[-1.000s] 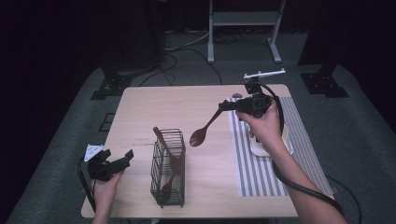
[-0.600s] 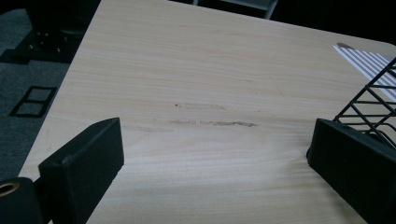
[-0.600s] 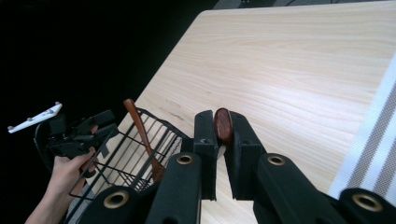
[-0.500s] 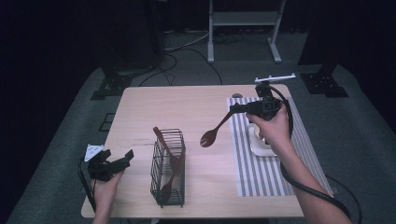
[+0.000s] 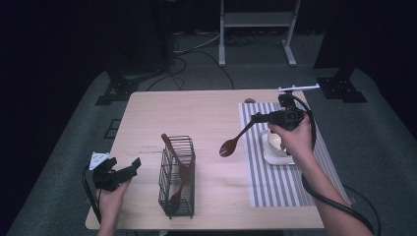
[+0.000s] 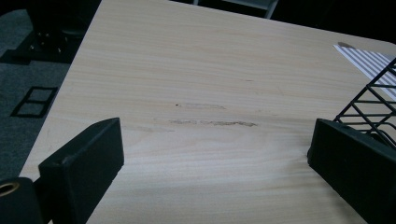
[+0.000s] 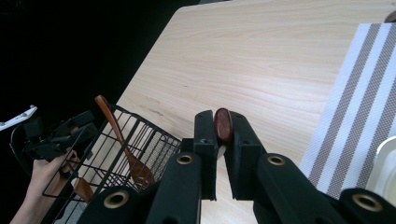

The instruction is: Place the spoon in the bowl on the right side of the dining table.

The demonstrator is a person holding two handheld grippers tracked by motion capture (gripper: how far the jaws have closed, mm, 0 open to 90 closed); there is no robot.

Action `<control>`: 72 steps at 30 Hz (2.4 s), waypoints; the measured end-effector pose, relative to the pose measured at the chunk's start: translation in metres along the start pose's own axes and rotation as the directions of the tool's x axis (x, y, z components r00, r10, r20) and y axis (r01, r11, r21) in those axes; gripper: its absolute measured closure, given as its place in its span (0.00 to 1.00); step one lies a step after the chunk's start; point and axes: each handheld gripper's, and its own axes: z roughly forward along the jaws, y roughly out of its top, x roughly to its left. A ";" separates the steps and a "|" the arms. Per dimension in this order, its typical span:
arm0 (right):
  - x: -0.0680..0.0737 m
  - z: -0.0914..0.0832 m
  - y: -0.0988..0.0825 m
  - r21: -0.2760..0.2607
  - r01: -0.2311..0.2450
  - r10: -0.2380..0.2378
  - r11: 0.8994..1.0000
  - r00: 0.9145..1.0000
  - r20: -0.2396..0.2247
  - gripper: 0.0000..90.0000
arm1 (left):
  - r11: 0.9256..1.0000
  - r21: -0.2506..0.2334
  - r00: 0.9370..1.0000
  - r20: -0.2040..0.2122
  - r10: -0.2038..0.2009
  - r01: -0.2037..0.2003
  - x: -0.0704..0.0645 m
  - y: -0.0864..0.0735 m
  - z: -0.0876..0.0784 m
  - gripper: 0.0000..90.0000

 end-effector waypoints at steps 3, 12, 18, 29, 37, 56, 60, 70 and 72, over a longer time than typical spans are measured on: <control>-0.005 -0.001 -0.002 -0.003 -0.002 0.002 1.000 1.000 0.007 0.92 | 1.000 0.001 1.000 0.000 -0.001 0.001 0.000 0.000 0.000 0.03; -0.017 -0.007 -0.006 -0.005 -0.028 0.028 1.000 0.999 0.026 0.92 | 1.000 0.001 1.000 0.000 0.003 -0.003 0.000 0.000 0.000 0.03; -0.027 -0.011 -0.009 -0.012 -0.044 0.045 0.999 0.998 0.043 0.92 | 1.000 0.000 1.000 0.000 0.001 -0.001 0.000 0.000 0.000 0.03; -0.042 -0.023 -0.013 -0.030 -0.069 0.071 0.997 0.995 0.069 0.92 | 1.000 0.001 1.000 -0.001 0.005 -0.005 0.000 0.000 0.000 0.03; -0.054 -0.031 -0.018 -0.041 -0.094 0.098 0.995 0.991 0.091 0.92 | 1.000 0.001 1.000 -0.001 0.006 -0.006 -0.001 0.000 0.000 0.03; -0.077 -0.058 -0.020 -0.103 -0.134 0.147 0.986 0.980 0.133 0.92 | 1.000 0.003 1.000 -0.001 0.012 -0.012 -0.001 0.000 0.001 0.03; -0.081 -0.063 -0.020 -0.112 -0.140 0.155 0.984 0.978 0.140 0.92 | 1.000 0.004 1.000 -0.001 0.012 -0.012 -0.001 0.000 0.000 0.03; -0.089 -0.075 -0.021 -0.135 -0.159 0.179 0.978 0.972 0.154 0.92 | 1.000 0.005 1.000 -0.002 0.013 -0.013 -0.001 0.000 0.001 0.03; -0.091 -0.078 -0.021 -0.139 -0.158 0.180 0.977 0.971 0.160 0.92 | 1.000 0.005 1.000 -0.002 0.012 -0.012 -0.001 0.000 0.001 0.03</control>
